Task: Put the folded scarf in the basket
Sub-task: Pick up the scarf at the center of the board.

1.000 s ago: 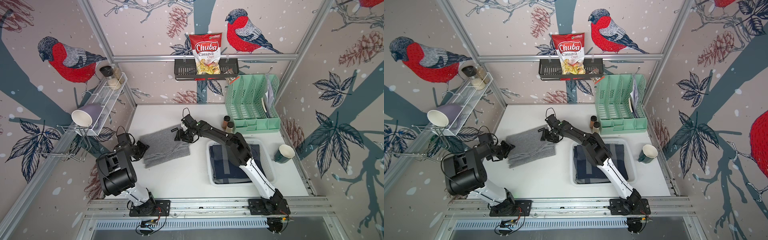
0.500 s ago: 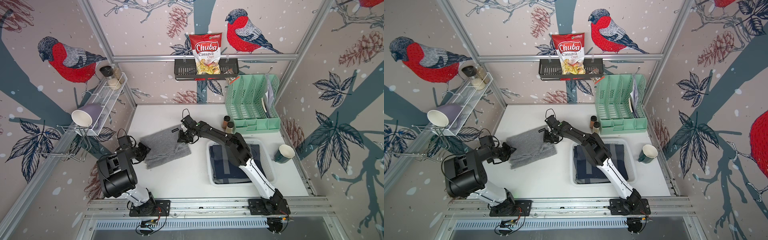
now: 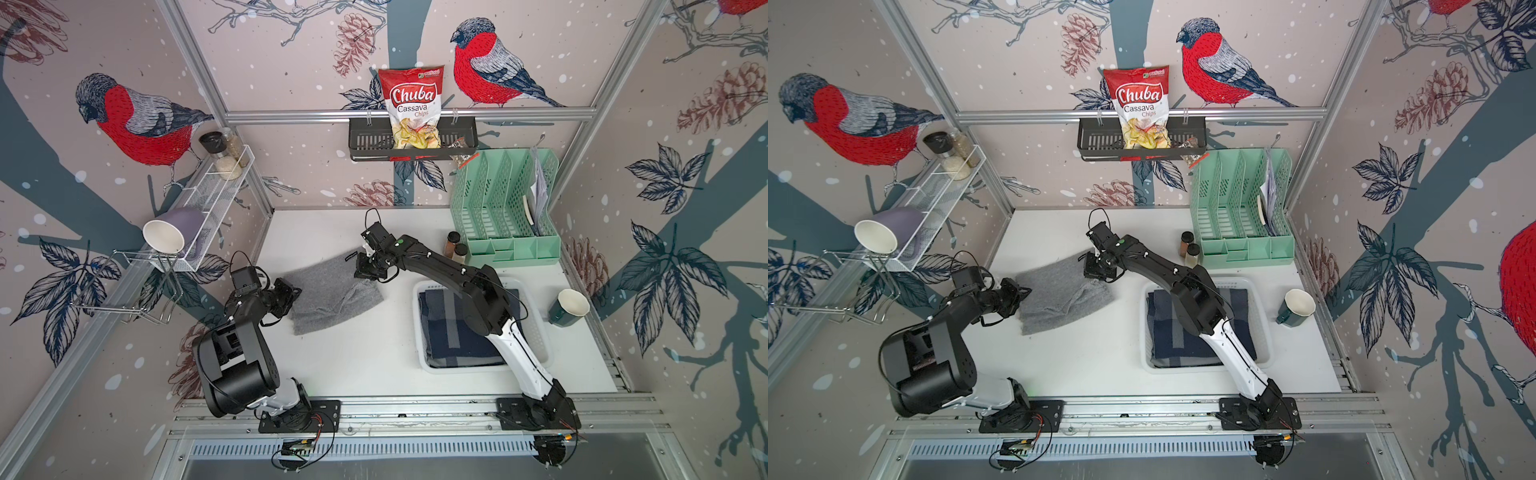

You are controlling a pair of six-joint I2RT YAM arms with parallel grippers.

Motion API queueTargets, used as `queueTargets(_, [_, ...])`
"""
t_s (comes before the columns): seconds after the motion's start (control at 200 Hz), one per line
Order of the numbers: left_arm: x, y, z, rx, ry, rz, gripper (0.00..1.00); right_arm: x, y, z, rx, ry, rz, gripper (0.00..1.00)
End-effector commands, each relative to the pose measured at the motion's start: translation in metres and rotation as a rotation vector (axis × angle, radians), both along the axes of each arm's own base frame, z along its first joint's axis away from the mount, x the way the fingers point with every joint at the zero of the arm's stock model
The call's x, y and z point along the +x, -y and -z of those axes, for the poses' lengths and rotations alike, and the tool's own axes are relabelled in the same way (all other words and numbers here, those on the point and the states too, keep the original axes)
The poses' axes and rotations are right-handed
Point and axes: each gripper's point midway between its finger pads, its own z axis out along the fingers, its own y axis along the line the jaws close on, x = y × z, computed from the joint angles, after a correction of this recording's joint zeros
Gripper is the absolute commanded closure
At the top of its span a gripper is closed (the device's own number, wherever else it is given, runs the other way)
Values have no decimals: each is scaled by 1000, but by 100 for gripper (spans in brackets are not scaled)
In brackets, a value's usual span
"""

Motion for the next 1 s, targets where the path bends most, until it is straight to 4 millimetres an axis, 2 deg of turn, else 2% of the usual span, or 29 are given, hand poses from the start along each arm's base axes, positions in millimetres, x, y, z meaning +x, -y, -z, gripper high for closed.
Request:
queueTargets(0.0, [0,5,-13,-18,19,11,100,-1,5,-12,-21,29,9,100])
queueTargets(0.255, [-3,14,-35,-12,36,10,100,-3,14,-29,-40,53,23,100])
queueTargets(0.37, [-5,22,-47,-6,32,9,100,-5,20,-43,-54,74,34,100])
queueTargets(0.78, [-26,67,-90,-13,39,31,100,-27,69,-92,-94,133,68,100])
queueTargets(0.995, [-38,111,-118,-24,66,88,100,-43,102,-109,-129,159,83,100])
